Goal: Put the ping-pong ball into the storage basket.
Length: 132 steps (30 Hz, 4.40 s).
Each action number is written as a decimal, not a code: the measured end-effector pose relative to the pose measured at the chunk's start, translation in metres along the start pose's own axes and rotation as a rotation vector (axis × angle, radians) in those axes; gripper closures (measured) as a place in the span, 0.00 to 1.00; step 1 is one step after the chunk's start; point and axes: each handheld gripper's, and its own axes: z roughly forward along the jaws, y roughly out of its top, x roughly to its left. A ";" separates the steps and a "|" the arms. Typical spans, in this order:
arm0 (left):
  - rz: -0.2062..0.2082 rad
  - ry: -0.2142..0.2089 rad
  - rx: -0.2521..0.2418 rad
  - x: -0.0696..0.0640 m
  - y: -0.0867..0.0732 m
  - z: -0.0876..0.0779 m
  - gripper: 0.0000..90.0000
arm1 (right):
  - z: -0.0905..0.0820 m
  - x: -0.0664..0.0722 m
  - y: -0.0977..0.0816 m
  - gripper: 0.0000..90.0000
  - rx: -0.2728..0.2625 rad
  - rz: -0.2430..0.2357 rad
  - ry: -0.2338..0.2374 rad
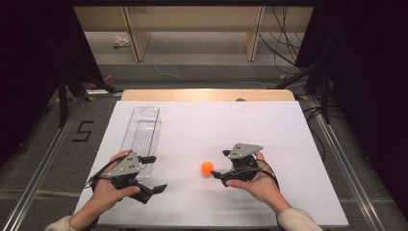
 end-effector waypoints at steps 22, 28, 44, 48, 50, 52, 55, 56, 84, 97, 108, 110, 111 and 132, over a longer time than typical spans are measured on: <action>0.001 -0.003 0.000 0.000 0.000 0.000 0.03 | 0.032 0.004 0.005 0.18 0.057 -0.027 0.036; 0.002 -0.005 -0.001 -0.001 0.000 0.000 0.03 | 0.042 0.004 0.006 0.18 0.078 -0.029 0.048; 0.005 -0.007 -0.001 -0.001 0.000 0.000 0.03 | 0.057 0.001 0.003 0.23 0.114 -0.016 0.057; 0.006 -0.007 0.000 -0.001 0.000 0.000 0.03 | 0.060 0.000 0.002 0.26 0.121 -0.010 0.066; 0.005 -0.008 -0.001 -0.001 0.000 0.000 0.03 | 0.061 0.000 0.002 0.28 0.126 -0.011 0.068; 0.005 -0.008 0.000 -0.001 0.001 0.000 0.03 | 0.062 0.000 0.002 0.30 0.128 -0.011 0.070; 0.006 -0.008 0.000 -0.001 0.000 0.000 0.03 | 0.063 0.000 0.002 0.33 0.135 -0.012 0.069; 0.006 -0.009 0.000 -0.001 0.000 0.000 0.03 | 0.063 0.001 0.002 0.34 0.138 -0.012 0.072; 0.007 -0.010 0.000 -0.001 0.001 0.000 0.03 | 0.066 -0.001 0.000 0.55 0.166 -0.014 0.082; 0.007 -0.009 -0.001 -0.001 0.001 0.000 0.03 | 0.064 0.000 0.002 0.57 0.156 -0.016 0.069; 0.006 -0.009 -0.002 -0.001 0.001 0.000 0.03 | 0.059 -0.001 0.008 0.57 0.123 -0.015 0.063; 0.004 -0.009 -0.003 -0.001 0.001 0.000 0.03 | 0.058 -0.001 0.009 0.57 0.116 -0.014 0.063; 0.004 -0.011 -0.002 -0.001 0.001 0.000 0.03 | 0.058 -0.001 0.010 0.57 0.113 -0.015 0.062; 0.007 -0.012 -0.003 -0.001 0.001 0.000 0.03 | 0.048 0.000 0.019 0.57 0.053 -0.013 0.045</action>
